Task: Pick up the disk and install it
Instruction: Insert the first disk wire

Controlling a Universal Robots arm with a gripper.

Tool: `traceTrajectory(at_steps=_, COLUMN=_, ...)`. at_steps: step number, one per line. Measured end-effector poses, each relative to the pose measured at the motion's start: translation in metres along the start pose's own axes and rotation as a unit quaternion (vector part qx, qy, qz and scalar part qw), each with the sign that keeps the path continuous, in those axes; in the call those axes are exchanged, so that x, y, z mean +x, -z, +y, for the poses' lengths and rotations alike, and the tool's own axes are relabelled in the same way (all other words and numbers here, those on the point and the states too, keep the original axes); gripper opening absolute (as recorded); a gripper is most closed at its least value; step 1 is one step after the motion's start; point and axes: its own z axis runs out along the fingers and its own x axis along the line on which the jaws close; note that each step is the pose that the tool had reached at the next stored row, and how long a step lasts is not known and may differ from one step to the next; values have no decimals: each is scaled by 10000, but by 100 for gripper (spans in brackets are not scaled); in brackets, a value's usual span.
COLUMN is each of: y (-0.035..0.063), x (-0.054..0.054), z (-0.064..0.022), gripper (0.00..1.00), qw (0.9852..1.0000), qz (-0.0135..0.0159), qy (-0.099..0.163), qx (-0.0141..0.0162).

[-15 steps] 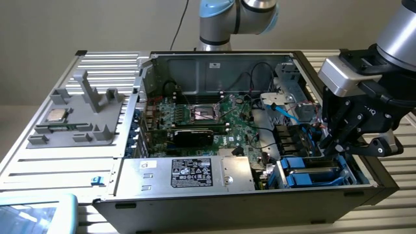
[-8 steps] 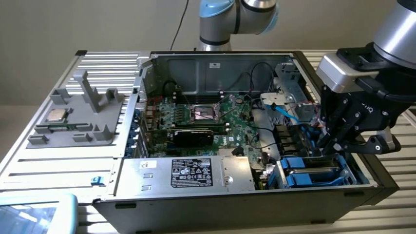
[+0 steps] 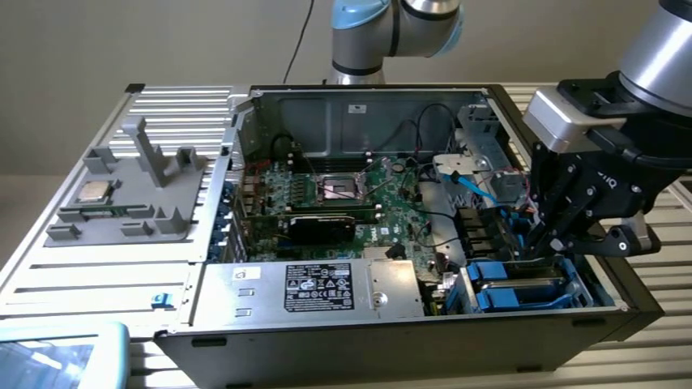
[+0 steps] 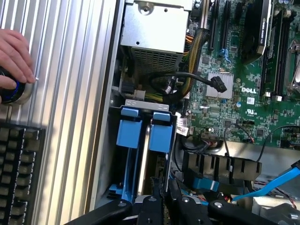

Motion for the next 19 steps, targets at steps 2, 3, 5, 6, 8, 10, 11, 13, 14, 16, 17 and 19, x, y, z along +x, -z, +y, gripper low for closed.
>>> traceTrajectory(at_steps=2, y=-3, x=-2, z=-3, gripper=16, qw=10000, qz=-1, qy=-33, qx=-4)
traceTrajectory(at_steps=3, y=-4, x=-2, z=-4, gripper=16, qw=10000, qz=-2, qy=-48, qx=-10)
traceTrajectory(at_steps=5, y=-5, x=1, z=-4, gripper=16, qw=10000, qz=-11, qy=-53, qx=-24)
traceTrajectory(at_steps=6, y=-6, x=1, z=-6, gripper=16, qw=10000, qz=-14, qy=-54, qx=-38)
traceTrajectory(at_steps=8, y=-12, x=3, z=-14, gripper=16, qw=10000, qz=-17, qy=-68, qx=-55)
traceTrajectory(at_steps=10, y=-19, x=4, z=-24, gripper=16, qw=9999, qz=-18, qy=-81, qx=-63)
traceTrajectory(at_steps=11, y=-25, x=4, z=-24, gripper=16, qw=9999, qz=-21, qy=-106, qx=-64)
traceTrajectory(at_steps=13, y=-36, x=4, z=-25, gripper=16, qw=9997, qz=-28, qy=-227, qx=-63)
traceTrajectory(at_steps=14, y=-42, x=4, z=-25, gripper=16, qw=9996, qz=-32, qy=-289, qx=-63)
traceTrajectory(at_steps=16, y=-55, x=5, z=-28, gripper=16, qw=9993, qz=-37, qy=-368, qx=-62)
traceTrajectory(at_steps=17, y=-58, x=6, z=-34, gripper=16, qw=9992, qz=-36, qy=-382, qx=-63)
traceTrajectory(at_steps=19, y=-64, x=14, z=-35, gripper=16, qw=9992, qz=-39, qy=-391, qx=-62)
